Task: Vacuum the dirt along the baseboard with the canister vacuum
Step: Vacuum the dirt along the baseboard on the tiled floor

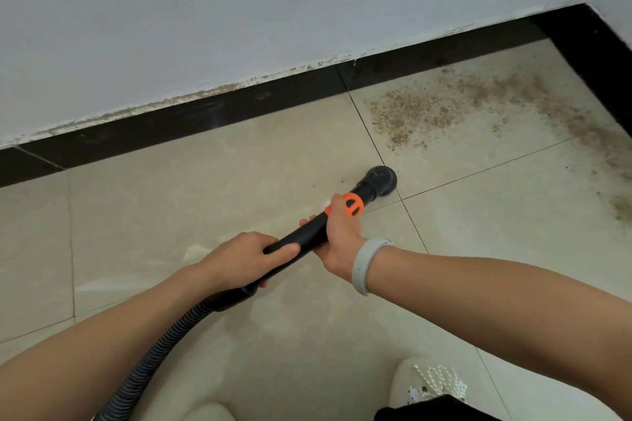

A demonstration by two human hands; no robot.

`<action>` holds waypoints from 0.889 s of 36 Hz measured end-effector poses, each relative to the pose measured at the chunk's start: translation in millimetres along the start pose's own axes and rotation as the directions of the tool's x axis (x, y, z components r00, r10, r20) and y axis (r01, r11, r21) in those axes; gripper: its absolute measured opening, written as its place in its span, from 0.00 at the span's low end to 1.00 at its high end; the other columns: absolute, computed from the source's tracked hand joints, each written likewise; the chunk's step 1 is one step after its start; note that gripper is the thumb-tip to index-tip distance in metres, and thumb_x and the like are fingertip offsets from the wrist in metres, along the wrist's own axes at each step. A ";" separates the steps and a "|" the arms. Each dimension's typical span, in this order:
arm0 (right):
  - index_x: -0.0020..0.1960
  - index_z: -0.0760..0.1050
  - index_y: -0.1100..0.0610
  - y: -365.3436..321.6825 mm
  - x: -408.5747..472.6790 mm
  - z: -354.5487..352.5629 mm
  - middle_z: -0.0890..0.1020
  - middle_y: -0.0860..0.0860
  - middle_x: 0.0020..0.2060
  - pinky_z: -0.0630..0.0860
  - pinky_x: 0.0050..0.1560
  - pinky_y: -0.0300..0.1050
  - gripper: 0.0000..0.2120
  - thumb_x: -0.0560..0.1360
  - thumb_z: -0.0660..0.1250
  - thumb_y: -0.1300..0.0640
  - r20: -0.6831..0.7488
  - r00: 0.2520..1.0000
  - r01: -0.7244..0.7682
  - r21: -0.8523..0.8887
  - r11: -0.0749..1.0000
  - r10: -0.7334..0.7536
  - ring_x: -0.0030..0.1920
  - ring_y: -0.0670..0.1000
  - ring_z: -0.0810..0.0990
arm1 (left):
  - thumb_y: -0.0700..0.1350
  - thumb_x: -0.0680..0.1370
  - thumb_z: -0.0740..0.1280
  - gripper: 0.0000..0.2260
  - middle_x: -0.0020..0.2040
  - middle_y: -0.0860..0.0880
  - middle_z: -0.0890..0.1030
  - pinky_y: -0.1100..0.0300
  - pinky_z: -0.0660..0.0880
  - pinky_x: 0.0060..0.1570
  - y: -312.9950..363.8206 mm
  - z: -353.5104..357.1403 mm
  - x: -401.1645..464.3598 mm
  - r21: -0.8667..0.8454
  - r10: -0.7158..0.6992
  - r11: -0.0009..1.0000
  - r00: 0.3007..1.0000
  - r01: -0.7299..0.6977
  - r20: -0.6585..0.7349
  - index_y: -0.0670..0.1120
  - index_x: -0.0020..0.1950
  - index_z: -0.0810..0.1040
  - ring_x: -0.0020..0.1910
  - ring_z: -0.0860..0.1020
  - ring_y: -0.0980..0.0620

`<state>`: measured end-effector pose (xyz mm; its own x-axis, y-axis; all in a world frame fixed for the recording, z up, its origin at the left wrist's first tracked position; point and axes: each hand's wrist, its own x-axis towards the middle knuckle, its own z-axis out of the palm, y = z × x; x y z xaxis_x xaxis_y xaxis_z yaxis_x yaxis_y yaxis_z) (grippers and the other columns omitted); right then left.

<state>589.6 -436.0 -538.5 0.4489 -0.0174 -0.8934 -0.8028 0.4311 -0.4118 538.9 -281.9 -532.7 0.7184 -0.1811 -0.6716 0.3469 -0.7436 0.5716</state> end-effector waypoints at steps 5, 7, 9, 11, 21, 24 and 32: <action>0.46 0.67 0.57 -3.7 -1.1 -9.3 0.77 0.56 0.41 0.78 0.38 0.50 0.14 0.81 0.60 0.46 -0.011 1.000 -0.004 0.016 1.000 0.004 0.38 0.54 0.81 | 0.68 0.76 0.58 0.23 0.31 0.50 0.82 0.54 0.79 0.41 3.8 5.7 3.4 -0.021 0.010 1.000 1.000 -0.010 0.029 0.50 0.39 0.75 0.30 0.81 0.47; 0.46 0.67 0.57 -8.1 -0.3 -4.4 0.76 0.56 0.41 0.78 0.37 0.50 0.14 0.81 0.60 0.47 -0.001 1.000 0.001 0.006 1.000 -0.001 0.38 0.54 0.80 | 0.68 0.76 0.57 0.22 0.31 0.50 0.82 0.56 0.78 0.39 4.4 3.1 5.7 -0.020 0.007 1.000 1.000 -0.008 -0.008 0.50 0.40 0.75 0.29 0.81 0.48; 0.47 0.67 0.58 -14.1 1.7 3.4 0.75 0.56 0.40 0.78 0.36 0.49 0.14 0.81 0.60 0.47 0.021 1.000 0.014 -0.011 1.000 -0.014 0.38 0.54 0.79 | 0.68 0.76 0.57 0.22 0.32 0.50 0.83 0.58 0.77 0.37 4.9 -0.4 9.0 -0.011 -0.006 1.000 0.998 0.005 -0.065 0.50 0.40 0.75 0.27 0.80 0.50; 0.48 0.66 0.59 -22.5 5.7 12.0 0.74 0.56 0.40 0.77 0.36 0.48 0.14 0.81 0.60 0.47 0.044 0.999 0.032 -0.037 0.999 -0.031 0.37 0.54 0.79 | 0.68 0.76 0.56 0.23 0.32 0.50 0.83 0.59 0.76 0.37 8.2 -3.5 12.8 0.013 -0.020 1.000 0.992 0.022 -0.125 0.50 0.40 0.75 0.24 0.78 0.53; 0.47 0.66 0.59 -69.6 32.2 49.7 0.73 0.56 0.37 0.76 0.33 0.49 0.13 0.80 0.62 0.50 0.098 0.991 0.104 -0.130 0.986 -0.092 0.35 0.55 0.76 | 0.69 0.77 0.49 0.27 0.32 0.53 0.82 0.59 0.74 0.40 39.9 -20.2 43.6 0.096 -0.102 0.984 0.923 0.147 -0.370 0.51 0.42 0.76 0.33 0.81 0.53; 0.52 0.66 0.59 -70.5 34.4 53.4 0.74 0.57 0.38 0.76 0.33 0.48 0.14 0.79 0.62 0.49 0.104 0.991 0.094 -0.141 0.986 -0.080 0.36 0.55 0.77 | 0.69 0.77 0.49 0.27 0.32 0.52 0.83 0.59 0.76 0.40 36.9 -22.6 44.5 0.069 -0.105 0.988 0.929 0.138 -0.356 0.50 0.42 0.76 0.31 0.81 0.52; 0.44 0.67 0.57 -28.6 22.6 37.8 0.74 0.55 0.36 0.77 0.39 0.48 0.13 0.80 0.61 0.48 0.057 0.997 0.057 -0.076 0.995 -0.053 0.35 0.54 0.78 | 0.68 0.77 0.52 0.26 0.31 0.50 0.83 0.58 0.76 0.39 16.6 -15.5 17.7 0.179 -0.060 0.978 0.965 0.109 -0.256 0.48 0.43 0.76 0.25 0.78 0.54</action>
<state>637.5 -414.6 -540.1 0.5120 0.0110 -0.8589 -0.8035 0.3596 -0.4744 566.7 -287.5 -527.7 0.8267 0.0349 -0.5616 0.3093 -0.8620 0.4017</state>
